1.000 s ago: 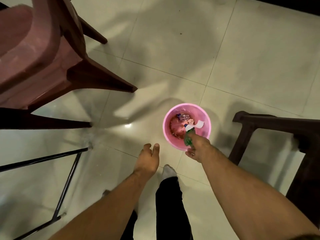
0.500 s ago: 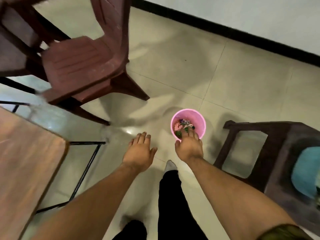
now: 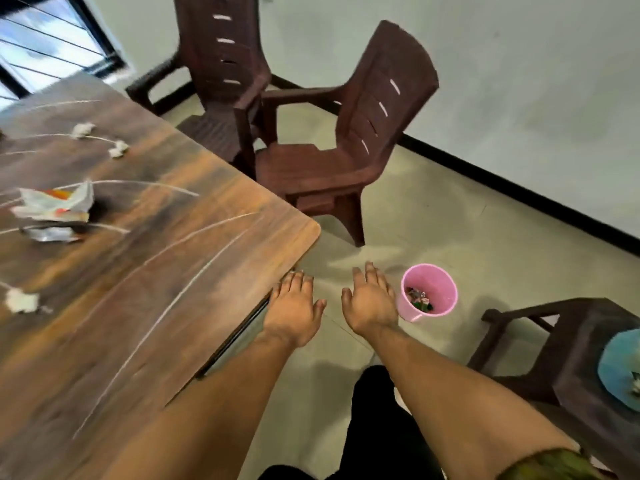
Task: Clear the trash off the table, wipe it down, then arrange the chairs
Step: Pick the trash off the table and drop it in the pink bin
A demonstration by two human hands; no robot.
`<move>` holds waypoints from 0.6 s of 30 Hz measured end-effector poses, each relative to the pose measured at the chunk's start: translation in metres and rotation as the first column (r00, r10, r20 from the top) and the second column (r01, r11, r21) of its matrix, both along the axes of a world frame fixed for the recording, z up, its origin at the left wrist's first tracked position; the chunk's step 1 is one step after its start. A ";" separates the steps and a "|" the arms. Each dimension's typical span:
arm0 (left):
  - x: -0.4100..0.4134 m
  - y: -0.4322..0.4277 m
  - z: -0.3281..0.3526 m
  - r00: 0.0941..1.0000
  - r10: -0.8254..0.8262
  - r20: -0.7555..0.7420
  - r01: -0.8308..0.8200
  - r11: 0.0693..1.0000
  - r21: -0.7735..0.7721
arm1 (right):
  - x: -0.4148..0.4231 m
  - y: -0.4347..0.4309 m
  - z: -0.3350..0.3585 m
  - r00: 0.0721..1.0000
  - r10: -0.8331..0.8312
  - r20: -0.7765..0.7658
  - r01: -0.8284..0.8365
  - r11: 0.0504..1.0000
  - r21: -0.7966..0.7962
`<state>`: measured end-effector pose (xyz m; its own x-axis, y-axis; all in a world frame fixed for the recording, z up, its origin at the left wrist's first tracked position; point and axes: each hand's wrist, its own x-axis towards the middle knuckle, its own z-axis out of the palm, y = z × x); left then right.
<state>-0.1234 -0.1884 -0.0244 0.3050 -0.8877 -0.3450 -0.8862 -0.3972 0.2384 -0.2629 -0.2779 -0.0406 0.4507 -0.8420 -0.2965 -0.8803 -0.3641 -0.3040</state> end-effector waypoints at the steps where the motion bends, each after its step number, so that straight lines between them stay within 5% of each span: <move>1: 0.010 0.020 0.007 1.000 0.018 0.017 -0.017 1.000 -0.022 | 0.011 0.017 0.009 1.000 0.017 0.007 -0.017 1.000 -0.010; 10: 0.103 0.230 0.043 0.967 0.234 0.103 -0.222 0.969 -0.111 | 0.114 0.190 0.072 0.961 0.273 0.042 -0.262 0.950 -0.169; 18: 0.146 0.313 0.059 0.920 0.378 0.101 -0.362 0.921 -0.141 | 0.175 0.267 0.078 0.885 0.466 0.006 -0.460 0.876 -0.148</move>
